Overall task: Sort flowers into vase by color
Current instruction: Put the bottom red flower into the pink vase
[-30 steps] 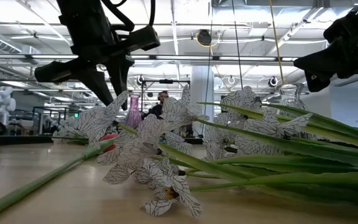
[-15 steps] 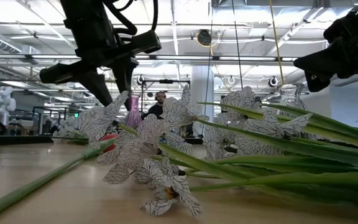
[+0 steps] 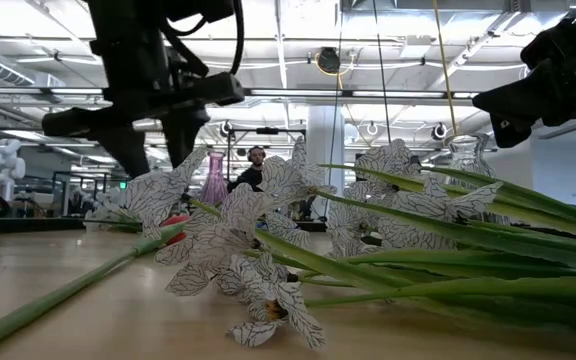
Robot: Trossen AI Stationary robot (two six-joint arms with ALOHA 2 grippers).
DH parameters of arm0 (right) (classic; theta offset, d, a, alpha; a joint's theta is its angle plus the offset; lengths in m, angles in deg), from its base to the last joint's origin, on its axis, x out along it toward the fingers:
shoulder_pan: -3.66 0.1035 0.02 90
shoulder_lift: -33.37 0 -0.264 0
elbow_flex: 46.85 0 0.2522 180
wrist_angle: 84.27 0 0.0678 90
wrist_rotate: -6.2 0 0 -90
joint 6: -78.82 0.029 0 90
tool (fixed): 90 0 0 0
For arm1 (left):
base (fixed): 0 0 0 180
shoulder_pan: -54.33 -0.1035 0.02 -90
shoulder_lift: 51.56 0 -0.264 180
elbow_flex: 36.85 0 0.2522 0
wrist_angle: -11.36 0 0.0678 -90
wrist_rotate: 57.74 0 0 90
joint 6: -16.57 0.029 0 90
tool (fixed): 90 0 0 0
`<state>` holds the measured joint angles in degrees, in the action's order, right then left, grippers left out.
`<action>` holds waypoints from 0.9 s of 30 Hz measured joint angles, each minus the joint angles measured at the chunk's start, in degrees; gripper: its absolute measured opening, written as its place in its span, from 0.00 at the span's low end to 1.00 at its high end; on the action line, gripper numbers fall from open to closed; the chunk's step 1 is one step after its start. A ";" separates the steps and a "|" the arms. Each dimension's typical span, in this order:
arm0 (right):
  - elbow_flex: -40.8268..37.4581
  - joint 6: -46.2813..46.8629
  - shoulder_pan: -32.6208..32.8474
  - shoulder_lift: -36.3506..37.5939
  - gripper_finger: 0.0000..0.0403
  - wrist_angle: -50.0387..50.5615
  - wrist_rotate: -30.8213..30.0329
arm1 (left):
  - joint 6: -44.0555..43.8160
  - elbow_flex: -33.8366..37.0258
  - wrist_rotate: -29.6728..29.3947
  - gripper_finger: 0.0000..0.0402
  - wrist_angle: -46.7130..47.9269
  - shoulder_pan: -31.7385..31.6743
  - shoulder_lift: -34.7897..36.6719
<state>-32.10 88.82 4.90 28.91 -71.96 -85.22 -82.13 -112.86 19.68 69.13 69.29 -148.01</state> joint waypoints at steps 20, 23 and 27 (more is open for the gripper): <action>0.00 0.00 0.00 -0.02 0.00 0.00 -0.01 | 0.18 -0.30 5.05 0.30 -3.72 -0.69 -10.20; 0.00 0.00 -0.01 -0.02 0.00 0.02 -0.01 | 0.14 -0.62 3.46 0.12 -2.64 -0.87 -9.14; 0.00 0.00 0.00 -0.01 0.00 0.00 0.00 | 0.86 -0.74 -0.96 0.04 -2.69 -2.11 -6.48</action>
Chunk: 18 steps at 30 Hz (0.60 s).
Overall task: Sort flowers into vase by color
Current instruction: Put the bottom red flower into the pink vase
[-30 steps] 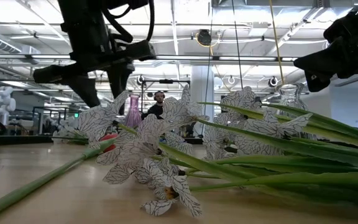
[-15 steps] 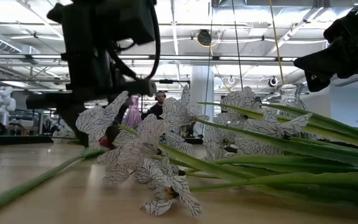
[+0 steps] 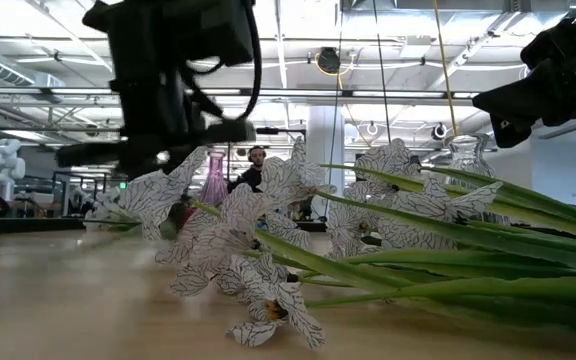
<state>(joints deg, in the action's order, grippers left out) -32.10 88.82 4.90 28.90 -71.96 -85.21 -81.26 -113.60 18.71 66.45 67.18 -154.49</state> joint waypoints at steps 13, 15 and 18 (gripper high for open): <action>0.00 0.00 -0.01 0.00 0.00 0.00 -0.02 | 23.87 -0.15 -27.69 0.02 -0.46 -5.40 23.21; 0.00 0.00 0.00 0.01 0.00 -0.01 -0.02 | 32.81 -0.24 -31.25 0.02 -0.87 -6.10 27.29; -0.01 0.00 -0.01 0.00 0.00 0.00 -0.02 | 47.25 -0.24 -32.44 0.02 -4.06 -7.61 31.86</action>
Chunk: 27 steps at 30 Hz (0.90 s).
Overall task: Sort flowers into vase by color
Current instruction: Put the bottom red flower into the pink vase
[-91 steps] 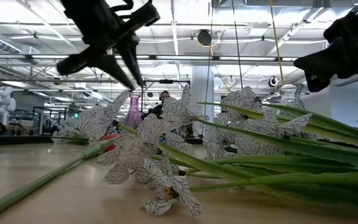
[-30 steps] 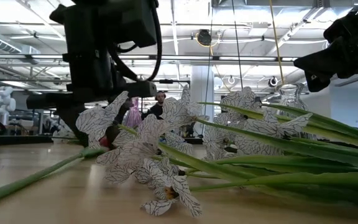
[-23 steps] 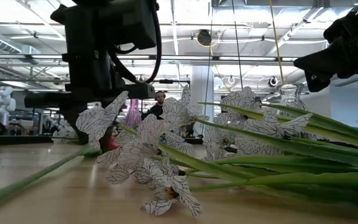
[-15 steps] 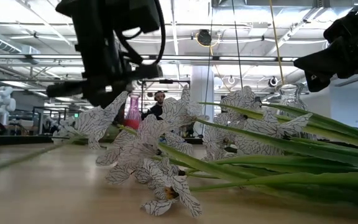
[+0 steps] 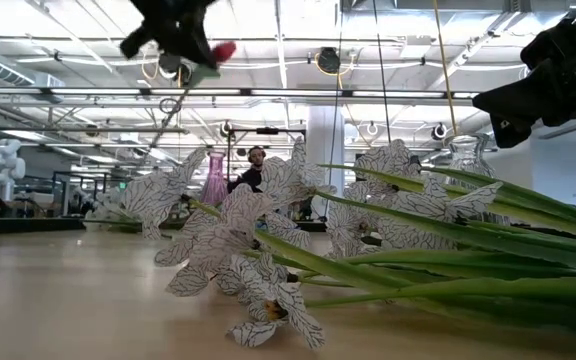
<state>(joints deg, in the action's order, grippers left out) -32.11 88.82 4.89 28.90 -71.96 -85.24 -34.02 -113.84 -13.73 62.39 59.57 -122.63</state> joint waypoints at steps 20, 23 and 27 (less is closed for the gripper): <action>0.00 0.00 0.01 0.00 0.00 0.02 0.01 | 52.94 3.16 35.33 0.03 -42.04 -26.89 4.42; 0.01 0.00 0.01 0.00 0.00 0.02 0.00 | 55.94 4.90 48.01 0.03 -46.74 -33.60 4.81; 0.00 0.00 0.00 0.00 0.00 0.01 0.02 | 54.49 6.95 60.75 0.01 -52.85 -42.76 4.77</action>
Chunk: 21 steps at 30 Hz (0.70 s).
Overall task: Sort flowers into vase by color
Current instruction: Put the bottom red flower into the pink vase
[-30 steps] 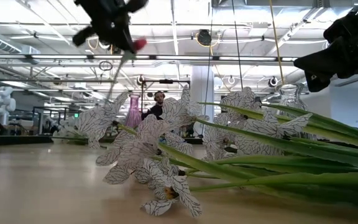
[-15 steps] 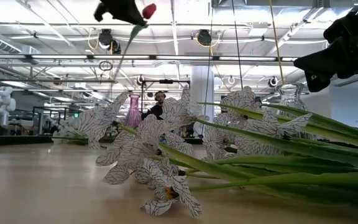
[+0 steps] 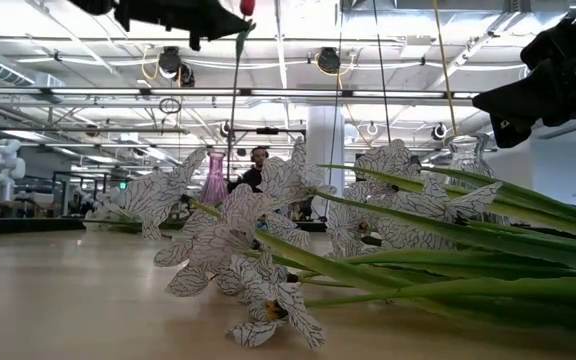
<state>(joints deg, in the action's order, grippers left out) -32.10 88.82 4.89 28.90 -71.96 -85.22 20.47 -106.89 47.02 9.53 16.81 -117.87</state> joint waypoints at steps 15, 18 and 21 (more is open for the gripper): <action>0.01 0.00 -0.01 0.00 0.00 0.01 0.00 | -14.05 2.30 16.72 0.00 -13.11 -15.71 0.27; 0.01 0.00 0.00 0.00 0.00 0.00 -0.02 | -14.60 2.30 17.64 0.00 -10.58 -17.17 1.41; 0.01 0.00 0.01 0.00 0.00 -0.01 0.01 | -14.18 2.30 20.07 0.00 -7.66 -18.40 2.81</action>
<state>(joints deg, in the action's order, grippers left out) -32.10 88.82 4.90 28.90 -71.96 -85.21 6.30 -104.59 67.09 1.88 -1.59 -115.06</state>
